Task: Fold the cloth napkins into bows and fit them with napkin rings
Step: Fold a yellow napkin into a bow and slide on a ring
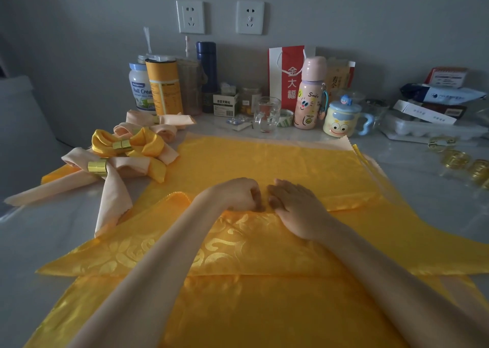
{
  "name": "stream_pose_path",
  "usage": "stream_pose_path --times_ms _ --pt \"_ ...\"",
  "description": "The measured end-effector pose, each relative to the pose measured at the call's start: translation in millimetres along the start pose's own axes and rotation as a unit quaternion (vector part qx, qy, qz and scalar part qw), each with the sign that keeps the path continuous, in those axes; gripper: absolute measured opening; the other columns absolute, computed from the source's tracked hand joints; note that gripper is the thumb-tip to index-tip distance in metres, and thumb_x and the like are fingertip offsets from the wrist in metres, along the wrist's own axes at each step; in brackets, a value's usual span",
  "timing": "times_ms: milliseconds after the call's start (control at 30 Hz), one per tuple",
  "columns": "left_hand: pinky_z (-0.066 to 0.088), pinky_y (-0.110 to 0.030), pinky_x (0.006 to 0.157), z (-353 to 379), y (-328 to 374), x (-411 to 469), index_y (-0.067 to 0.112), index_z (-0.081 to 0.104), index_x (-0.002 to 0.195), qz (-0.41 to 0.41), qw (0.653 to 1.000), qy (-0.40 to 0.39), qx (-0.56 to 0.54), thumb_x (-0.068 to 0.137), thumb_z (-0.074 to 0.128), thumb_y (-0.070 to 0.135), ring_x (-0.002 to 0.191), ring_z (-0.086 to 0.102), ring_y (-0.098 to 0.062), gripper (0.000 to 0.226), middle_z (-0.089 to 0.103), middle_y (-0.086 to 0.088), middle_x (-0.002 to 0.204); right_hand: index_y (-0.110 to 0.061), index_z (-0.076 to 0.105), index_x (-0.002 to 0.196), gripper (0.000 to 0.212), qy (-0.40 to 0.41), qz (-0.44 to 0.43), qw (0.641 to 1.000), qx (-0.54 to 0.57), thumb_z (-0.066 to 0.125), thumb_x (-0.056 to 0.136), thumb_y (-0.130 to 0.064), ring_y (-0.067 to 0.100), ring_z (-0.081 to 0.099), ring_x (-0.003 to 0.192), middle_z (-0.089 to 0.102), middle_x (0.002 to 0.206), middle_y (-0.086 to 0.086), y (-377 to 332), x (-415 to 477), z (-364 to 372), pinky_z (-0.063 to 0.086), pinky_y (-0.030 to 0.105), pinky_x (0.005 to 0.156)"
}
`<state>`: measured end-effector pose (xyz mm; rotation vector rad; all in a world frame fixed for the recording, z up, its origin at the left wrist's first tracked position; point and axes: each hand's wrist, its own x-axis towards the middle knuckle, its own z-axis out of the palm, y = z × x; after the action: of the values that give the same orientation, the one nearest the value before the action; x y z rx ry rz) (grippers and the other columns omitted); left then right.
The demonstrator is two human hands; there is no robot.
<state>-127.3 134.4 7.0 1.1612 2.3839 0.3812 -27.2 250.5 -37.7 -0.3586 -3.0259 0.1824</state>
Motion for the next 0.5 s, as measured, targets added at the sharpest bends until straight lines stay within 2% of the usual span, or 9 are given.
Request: stream_pose_path --times_ms 67,200,300,367,500 --pt "0.037 -0.026 0.073 2 -5 1 0.017 0.055 0.1 -0.007 1.0 0.008 -0.019 0.088 0.062 0.035 0.087 0.048 -0.016 0.022 0.047 0.007 0.087 -0.025 0.024 0.147 0.046 -0.009 0.018 1.0 -0.009 0.022 0.103 -0.036 0.014 0.01 0.145 0.013 0.158 -0.001 3 1 1 0.006 0.032 0.115" --pt "0.036 -0.019 0.061 4 -13 0 0.016 0.054 0.105 0.0 0.998 0.021 -0.063 0.087 0.063 0.038 0.084 0.045 -0.013 0.03 0.045 0.009 0.085 -0.029 0.016 0.149 0.048 -0.046 0.048 0.998 0.006 0.018 0.102 -0.04 0.015 0.003 0.146 0.004 0.159 -0.002 2 1 -2 0.002 0.037 0.116" --pt "0.036 -0.019 0.059 6 -18 -3 0.017 0.052 0.103 -0.003 0.995 0.041 -0.087 0.087 0.063 0.037 0.079 0.046 -0.01 0.029 0.046 0.009 0.086 -0.028 0.011 0.15 0.052 -0.067 0.066 0.995 0.018 0.016 0.101 -0.045 0.015 -0.001 0.146 -0.001 0.159 -0.003 5 5 -5 -0.001 0.039 0.116" --pt "0.039 -0.022 0.063 8 -18 -5 0.017 0.051 0.1 -0.007 0.994 0.056 -0.092 0.088 0.063 0.035 0.083 0.047 -0.014 0.025 0.048 0.003 0.094 -0.027 0.01 0.15 0.054 -0.072 0.091 0.993 0.03 0.016 0.101 -0.046 0.015 -0.001 0.146 -0.001 0.159 -0.003 16 -4 -9 -0.002 0.038 0.116" --pt "0.042 -0.031 0.085 17 -15 -7 0.016 0.052 0.102 -0.02 0.991 0.106 -0.081 0.087 0.063 0.035 0.106 0.05 -0.026 0.026 0.05 -0.009 0.115 -0.023 0.019 0.149 0.051 -0.043 0.137 0.988 0.06 0.022 0.102 -0.042 0.016 0.005 0.146 0.009 0.159 0.0 49 -31 -17 0.002 0.031 0.116"
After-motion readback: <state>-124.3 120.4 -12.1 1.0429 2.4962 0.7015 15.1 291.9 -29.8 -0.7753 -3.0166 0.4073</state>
